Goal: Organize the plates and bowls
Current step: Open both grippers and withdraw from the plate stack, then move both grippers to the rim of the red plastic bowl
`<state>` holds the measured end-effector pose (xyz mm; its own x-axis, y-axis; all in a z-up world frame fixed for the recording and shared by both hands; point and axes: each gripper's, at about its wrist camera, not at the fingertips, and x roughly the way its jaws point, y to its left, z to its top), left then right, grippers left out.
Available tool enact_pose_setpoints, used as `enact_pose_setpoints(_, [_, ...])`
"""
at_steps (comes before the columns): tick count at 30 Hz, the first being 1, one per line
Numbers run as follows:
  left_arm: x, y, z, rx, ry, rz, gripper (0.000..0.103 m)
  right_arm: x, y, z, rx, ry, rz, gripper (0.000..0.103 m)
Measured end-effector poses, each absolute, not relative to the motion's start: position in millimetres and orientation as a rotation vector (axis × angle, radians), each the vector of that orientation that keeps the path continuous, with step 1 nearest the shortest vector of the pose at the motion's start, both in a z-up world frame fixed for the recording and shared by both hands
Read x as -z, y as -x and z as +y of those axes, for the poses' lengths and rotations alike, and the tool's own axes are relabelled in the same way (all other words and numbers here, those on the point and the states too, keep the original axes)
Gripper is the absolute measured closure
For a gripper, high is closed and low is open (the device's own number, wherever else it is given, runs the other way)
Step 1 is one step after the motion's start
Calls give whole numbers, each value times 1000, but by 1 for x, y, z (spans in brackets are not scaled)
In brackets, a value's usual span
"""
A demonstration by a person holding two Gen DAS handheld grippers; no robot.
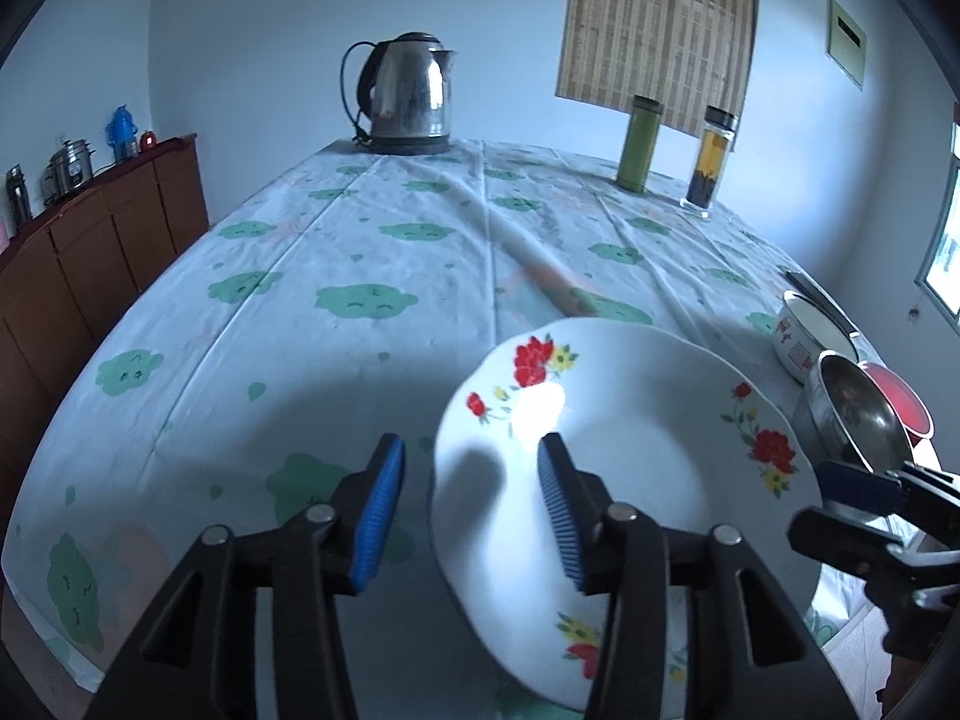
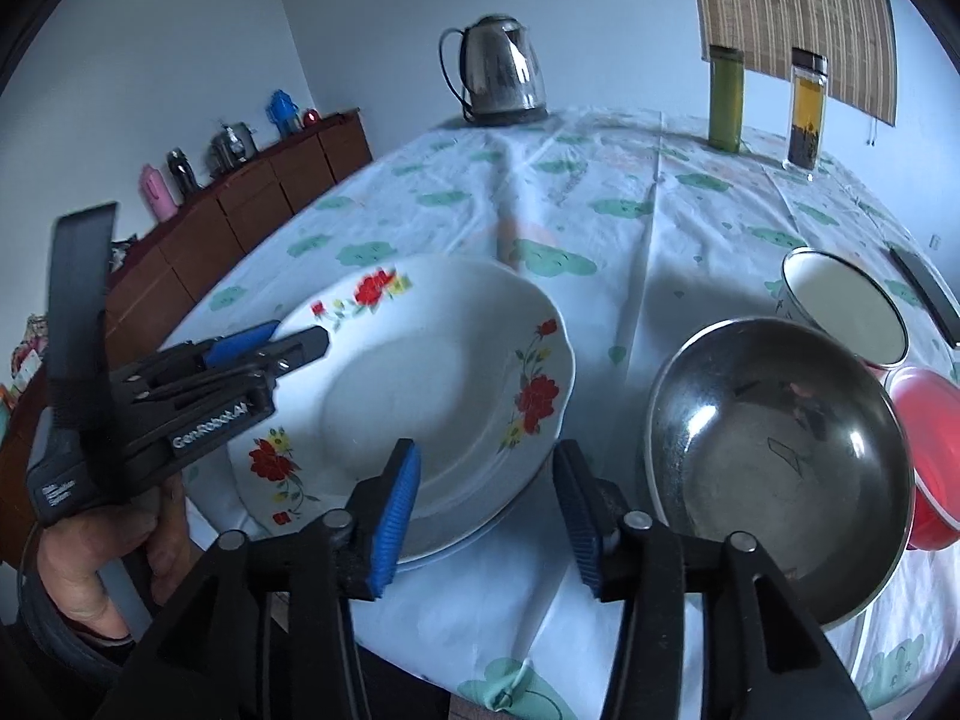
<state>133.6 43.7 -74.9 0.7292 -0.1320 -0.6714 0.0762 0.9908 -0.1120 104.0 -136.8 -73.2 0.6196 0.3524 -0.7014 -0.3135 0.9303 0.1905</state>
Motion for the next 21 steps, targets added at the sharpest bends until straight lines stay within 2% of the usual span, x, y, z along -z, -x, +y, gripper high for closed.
enact_pose_setpoints(5, [72,-129,55,84,120,729,52,73,-102,-139,-390,-62,807,53])
enact_pose_setpoints(10, [59,-119,56,64,128,683,46,69,-96,-142,-414,-92,785,53])
enact_pose_setpoints(15, [45,-113,39,113,118,656,45,62,-88,-150,-424,-114,761,53])
enact_pose_setpoints(19, [35,-110,18,173,102,647,36,53,-78,-168,-401,-137,719,53])
enact_pose_setpoints(21, [32,-109,3,213,93,647,36,48,-73,-187,-360,-156,693,53])
